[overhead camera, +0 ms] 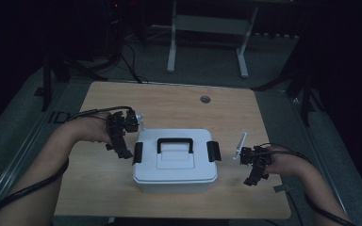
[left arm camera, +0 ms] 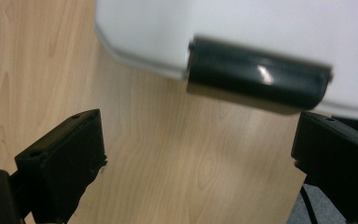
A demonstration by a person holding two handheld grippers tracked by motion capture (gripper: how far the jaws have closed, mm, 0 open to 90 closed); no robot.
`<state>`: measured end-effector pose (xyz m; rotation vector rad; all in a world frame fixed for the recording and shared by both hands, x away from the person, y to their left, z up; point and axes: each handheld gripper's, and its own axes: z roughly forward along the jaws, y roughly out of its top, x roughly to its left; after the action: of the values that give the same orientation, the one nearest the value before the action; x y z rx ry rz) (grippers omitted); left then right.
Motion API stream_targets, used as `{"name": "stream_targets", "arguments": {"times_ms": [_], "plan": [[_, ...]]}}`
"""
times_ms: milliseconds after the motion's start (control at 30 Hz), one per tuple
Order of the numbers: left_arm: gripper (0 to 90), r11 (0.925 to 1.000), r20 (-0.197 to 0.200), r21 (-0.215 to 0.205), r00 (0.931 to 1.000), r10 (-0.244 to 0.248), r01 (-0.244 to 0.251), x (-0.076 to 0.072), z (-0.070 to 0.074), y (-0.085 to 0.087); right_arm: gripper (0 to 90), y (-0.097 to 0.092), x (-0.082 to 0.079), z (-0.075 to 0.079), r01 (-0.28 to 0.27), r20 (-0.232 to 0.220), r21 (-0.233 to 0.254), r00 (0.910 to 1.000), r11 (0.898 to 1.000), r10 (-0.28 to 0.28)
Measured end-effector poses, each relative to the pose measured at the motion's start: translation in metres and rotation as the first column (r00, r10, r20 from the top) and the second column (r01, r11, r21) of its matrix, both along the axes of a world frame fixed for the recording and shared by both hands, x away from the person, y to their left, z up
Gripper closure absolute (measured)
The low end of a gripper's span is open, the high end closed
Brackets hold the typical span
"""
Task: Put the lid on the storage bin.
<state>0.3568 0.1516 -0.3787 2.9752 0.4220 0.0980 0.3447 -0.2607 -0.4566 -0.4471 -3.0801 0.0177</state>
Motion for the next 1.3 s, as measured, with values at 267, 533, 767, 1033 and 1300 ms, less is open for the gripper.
{"name": "stream_targets", "arguments": {"times_ms": [267,533,767,1033,1300], "plan": [[2.4,0.9996,-0.002,0.006,0.9996,0.028,-0.028,-0.005,-0.008,0.025,14.6,0.001,0.000,0.000,0.000,0.003,0.002,1.0000,1.000,0.000],[2.4,0.9967,-0.010,-0.001,0.9966,0.081,-0.081,-0.012,-0.017,0.051,14.6,-0.002,-0.001,-0.001,0.007,0.003,0.004,1.0000,1.000,-0.007],[2.4,0.9934,-0.031,0.018,0.9931,0.113,-0.113,-0.020,-0.033,0.075,14.6,-0.005,-0.002,-0.001,0.014,0.006,0.007,0.9999,1.000,-0.015],[2.4,0.9890,-0.062,0.038,0.9875,0.145,-0.143,-0.026,-0.056,0.094,14.6,-0.006,-0.003,-0.002,0.016,0.009,0.013,0.9998,1.000,-0.017],[2.4,0.9860,-0.075,0.052,0.9840,0.162,-0.158,-0.034,-0.076,0.106,14.6,-0.007,-0.003,-0.004,0.018,0.012,0.020,0.9998,1.000,-0.018]]}}
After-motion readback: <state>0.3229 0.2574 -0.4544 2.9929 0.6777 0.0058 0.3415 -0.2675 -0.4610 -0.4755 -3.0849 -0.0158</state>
